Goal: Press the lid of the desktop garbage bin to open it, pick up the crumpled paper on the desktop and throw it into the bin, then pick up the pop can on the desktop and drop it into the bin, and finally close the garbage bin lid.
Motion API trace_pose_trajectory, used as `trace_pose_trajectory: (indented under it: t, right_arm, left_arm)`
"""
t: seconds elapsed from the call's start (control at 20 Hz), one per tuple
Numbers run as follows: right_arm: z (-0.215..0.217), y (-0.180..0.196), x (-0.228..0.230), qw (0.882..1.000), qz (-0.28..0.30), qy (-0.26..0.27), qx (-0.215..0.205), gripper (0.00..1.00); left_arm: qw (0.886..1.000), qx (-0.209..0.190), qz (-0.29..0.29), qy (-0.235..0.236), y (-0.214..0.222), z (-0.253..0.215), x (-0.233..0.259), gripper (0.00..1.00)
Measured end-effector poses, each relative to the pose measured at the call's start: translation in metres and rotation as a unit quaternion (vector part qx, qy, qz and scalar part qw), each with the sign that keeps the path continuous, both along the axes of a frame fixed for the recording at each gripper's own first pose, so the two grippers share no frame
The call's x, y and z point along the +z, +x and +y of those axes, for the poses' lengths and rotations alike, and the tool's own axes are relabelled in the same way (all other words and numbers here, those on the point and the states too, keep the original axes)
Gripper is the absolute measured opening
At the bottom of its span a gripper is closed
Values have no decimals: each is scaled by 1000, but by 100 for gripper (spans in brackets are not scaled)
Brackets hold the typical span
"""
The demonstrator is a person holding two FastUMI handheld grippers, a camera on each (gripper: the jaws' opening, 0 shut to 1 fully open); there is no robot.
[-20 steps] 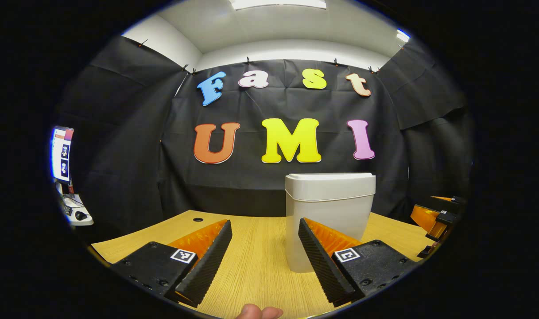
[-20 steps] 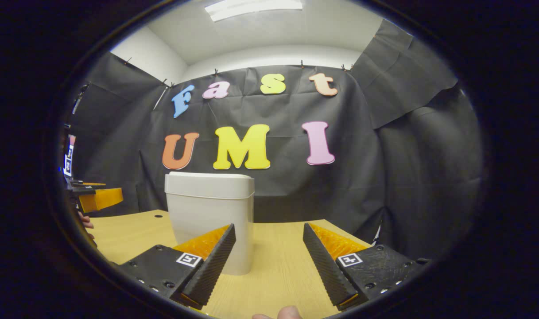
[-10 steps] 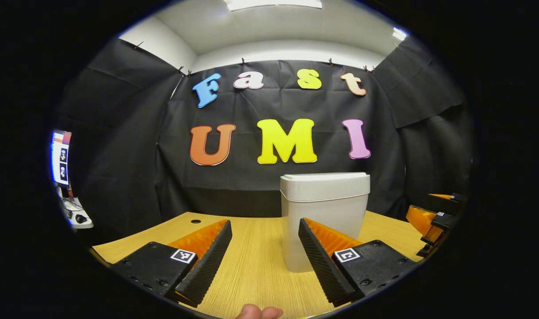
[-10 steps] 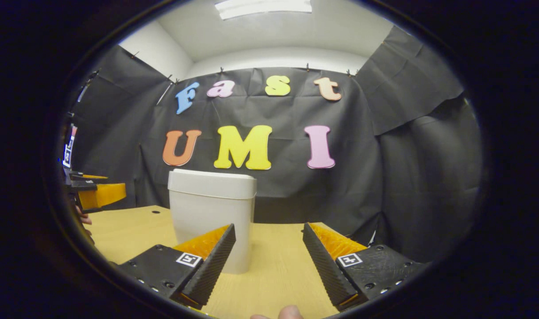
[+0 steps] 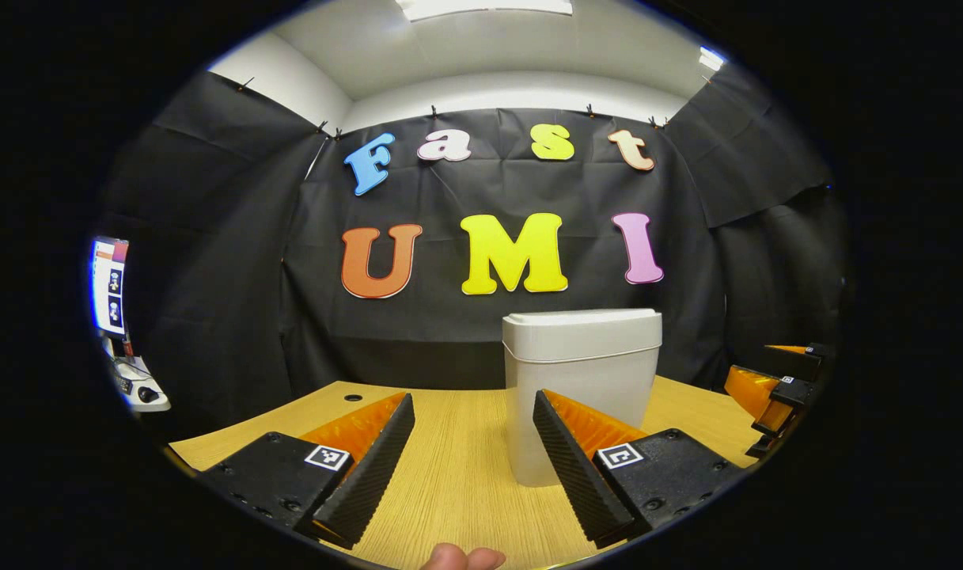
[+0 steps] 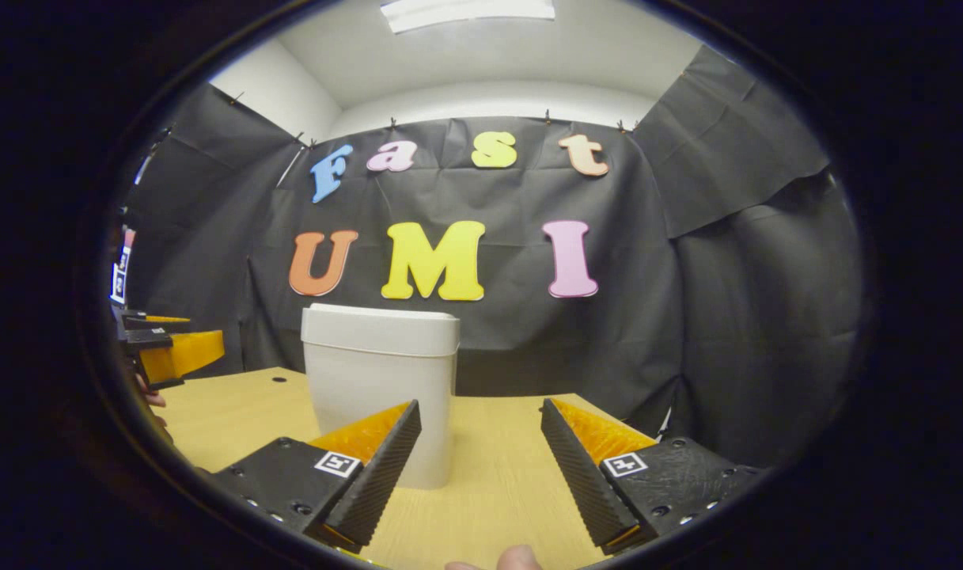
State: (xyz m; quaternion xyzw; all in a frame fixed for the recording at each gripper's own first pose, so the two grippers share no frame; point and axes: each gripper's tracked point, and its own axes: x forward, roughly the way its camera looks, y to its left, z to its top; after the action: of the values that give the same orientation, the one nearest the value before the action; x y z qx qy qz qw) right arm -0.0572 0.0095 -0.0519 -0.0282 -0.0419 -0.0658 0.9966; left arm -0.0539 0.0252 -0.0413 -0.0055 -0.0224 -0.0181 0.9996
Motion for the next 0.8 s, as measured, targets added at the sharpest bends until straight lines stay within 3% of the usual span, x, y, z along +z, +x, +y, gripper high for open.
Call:
trace_pose_trajectory:
  t: [0.8]
  right_arm:
    - [6, 0, 4, 1000, -2, 7, 2, 95]
  left_arm:
    - [1000, -2, 5, 5, 1, -5, -2, 98]
